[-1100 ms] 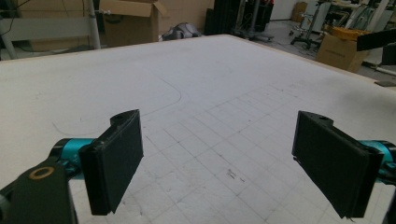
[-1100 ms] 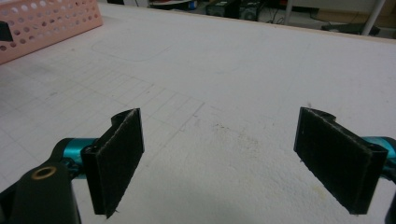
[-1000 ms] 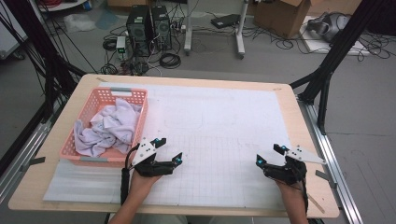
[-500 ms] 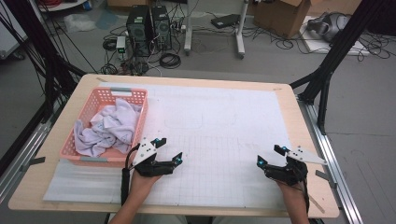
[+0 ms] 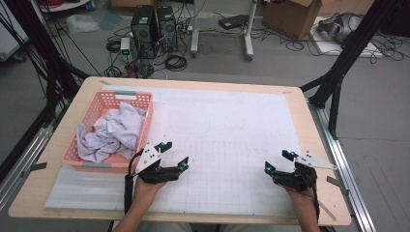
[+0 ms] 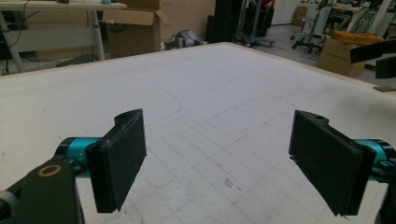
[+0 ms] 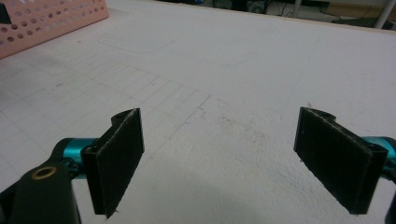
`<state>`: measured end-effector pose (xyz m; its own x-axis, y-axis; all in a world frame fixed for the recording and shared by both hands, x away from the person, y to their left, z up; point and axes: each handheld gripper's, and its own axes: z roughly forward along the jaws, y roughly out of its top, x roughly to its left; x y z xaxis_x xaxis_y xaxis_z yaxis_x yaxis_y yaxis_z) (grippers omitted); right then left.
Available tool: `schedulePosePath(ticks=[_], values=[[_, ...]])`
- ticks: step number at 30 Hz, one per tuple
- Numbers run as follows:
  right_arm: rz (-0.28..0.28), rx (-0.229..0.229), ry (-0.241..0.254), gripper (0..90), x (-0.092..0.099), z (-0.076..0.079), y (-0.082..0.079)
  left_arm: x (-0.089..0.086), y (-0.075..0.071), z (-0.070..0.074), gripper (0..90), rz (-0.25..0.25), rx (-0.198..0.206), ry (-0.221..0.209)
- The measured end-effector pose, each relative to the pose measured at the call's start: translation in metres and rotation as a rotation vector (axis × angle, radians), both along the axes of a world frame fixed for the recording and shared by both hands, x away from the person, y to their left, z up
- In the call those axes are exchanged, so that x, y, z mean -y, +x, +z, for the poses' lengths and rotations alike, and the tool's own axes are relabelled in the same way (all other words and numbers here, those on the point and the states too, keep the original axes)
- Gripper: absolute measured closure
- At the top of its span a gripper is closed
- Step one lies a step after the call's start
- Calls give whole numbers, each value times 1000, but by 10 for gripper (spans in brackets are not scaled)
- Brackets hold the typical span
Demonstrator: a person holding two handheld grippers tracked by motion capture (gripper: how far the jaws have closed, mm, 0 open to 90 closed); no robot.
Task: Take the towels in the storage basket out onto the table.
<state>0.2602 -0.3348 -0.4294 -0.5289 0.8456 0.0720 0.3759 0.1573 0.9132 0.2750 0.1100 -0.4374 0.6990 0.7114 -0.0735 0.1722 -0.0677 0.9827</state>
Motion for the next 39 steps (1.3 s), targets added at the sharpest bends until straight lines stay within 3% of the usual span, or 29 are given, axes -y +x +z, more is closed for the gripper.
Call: schedulePosePath(ticks=[9, 16, 19, 24, 39], values=[[6, 5, -7, 148, -1, 0, 1, 7, -3, 11, 154, -28, -3, -6], [-1, 1, -2, 148, 1, 1, 0, 3, -4, 39, 154, -8, -14, -41], [-2, 1, 0, 148, 1, 1, 0, -1, -5, 49, 154, -16, -11, -75], [5, 1, -6, 148, -1, 0, 1, -7, -4, 60, 154, -13, -8, -69], [3, -2, -5, 147, 0, 0, 2, -59, 15, 99, 157, 52, -26, -99]])
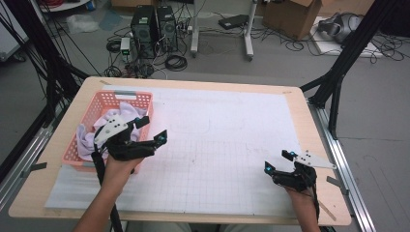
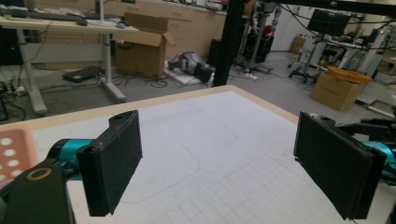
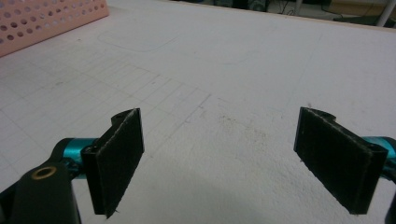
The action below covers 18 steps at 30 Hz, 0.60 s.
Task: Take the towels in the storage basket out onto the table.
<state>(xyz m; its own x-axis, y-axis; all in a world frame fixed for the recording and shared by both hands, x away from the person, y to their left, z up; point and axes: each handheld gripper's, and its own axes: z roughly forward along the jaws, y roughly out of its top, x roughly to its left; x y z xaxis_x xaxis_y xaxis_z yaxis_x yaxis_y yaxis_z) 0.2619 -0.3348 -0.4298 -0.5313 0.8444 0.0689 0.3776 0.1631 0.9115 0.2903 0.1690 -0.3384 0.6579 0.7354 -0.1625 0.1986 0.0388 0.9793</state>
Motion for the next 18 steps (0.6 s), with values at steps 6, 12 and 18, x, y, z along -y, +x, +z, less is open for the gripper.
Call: schedulePosePath(ticks=[6, 12, 18], values=[[-2, -6, 3, 148, 0, 0, 0, -22, 7, 2, 159, 46, -18, 14], [2, -7, 2, 148, 0, -1, 1, -48, 16, 2, 159, 98, -35, 35], [4, -13, 1, 148, -1, -1, 1, -72, 30, -1, 170, 151, -72, 64]])
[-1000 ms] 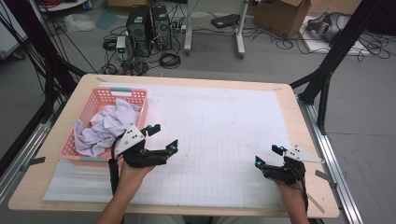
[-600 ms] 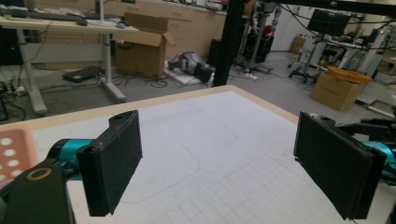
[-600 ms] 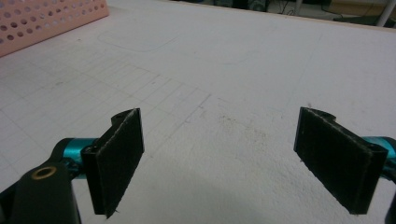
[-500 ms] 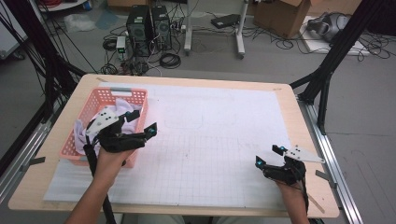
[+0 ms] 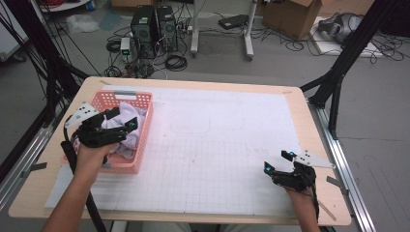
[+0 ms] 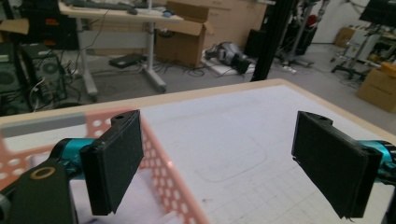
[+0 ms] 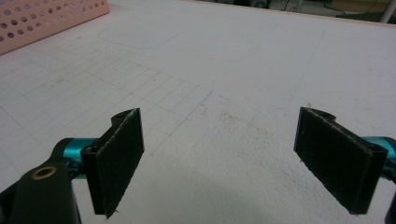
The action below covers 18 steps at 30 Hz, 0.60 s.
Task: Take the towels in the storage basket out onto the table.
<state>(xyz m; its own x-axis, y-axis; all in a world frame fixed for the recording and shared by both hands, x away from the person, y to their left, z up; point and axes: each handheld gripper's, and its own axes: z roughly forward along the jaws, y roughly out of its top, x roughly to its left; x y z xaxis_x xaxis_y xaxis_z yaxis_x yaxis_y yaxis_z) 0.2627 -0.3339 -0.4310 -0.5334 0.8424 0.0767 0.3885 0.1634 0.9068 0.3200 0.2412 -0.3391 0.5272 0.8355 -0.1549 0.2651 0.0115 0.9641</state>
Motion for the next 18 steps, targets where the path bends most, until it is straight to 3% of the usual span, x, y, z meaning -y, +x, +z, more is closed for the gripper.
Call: schedulePosePath(ticks=[5, 9, 12, 16, 17, 18], values=[[1, -1, -9, 148, -1, 0, 0, -14, 16, -9, 166, 16, -104, 38], [0, 0, -8, 148, 0, 1, 0, -19, 24, -17, 166, 52, -147, 77], [-3, 4, -9, 148, 1, 1, -1, -20, 28, -21, 167, 64, -173, 83], [-6, -2, -1, 148, 0, 2, -1, -21, 39, -30, 187, 87, -287, 127], [-6, -1, -2, 148, 0, 2, -1, -21, 39, -30, 206, 87, -287, 127], [-2, 1, -6, 148, 0, 2, -1, -22, 43, -34, 215, 101, -324, 165]])
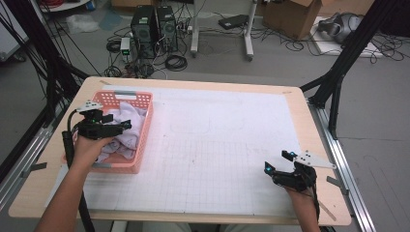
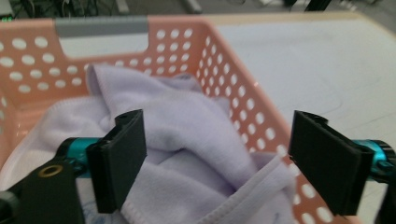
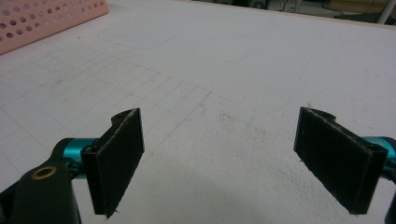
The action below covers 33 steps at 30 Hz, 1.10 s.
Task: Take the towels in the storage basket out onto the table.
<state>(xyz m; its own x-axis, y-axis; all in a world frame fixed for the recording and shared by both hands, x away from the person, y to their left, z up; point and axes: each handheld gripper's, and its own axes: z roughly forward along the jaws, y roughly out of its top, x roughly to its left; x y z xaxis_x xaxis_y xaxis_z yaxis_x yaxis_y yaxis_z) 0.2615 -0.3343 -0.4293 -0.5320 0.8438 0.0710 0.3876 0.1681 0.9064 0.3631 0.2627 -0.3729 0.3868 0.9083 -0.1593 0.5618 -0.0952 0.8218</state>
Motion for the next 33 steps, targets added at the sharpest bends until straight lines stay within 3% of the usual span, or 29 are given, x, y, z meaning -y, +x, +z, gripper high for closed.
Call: schedulePosePath(ticks=[3, 11, 15, 16, 19, 23, 28, 31, 33], values=[[-2, 0, -6, 149, 0, 0, 0, 0, 5, -5, 213, 29, -50, 40], [-5, -2, 1, 150, -1, 0, 0, -4, 11, -11, 244, 60, -131, 72], [-6, -2, -1, 151, 0, 0, 0, -3, 16, -12, 217, 108, -223, 147], [-4, -2, -1, 151, 0, 0, 0, -3, 16, -12, 198, 108, -223, 147], [-4, 2, -1, 151, 0, 0, 0, -8, 20, -16, 142, 138, -286, 135], [-1, -3, -3, 151, 0, 0, 0, -7, 23, -19, 133, 108, -330, 140], [2, -11, -3, 151, -2, -1, 0, -4, 29, -28, 68, 88, -373, 128], [3, -9, -8, 152, -2, -1, 0, 3, 31, -39, 17, 79, -376, 177], [4, -11, -7, 151, -2, -1, 0, 3, 31, -45, 17, 84, -358, 177]])
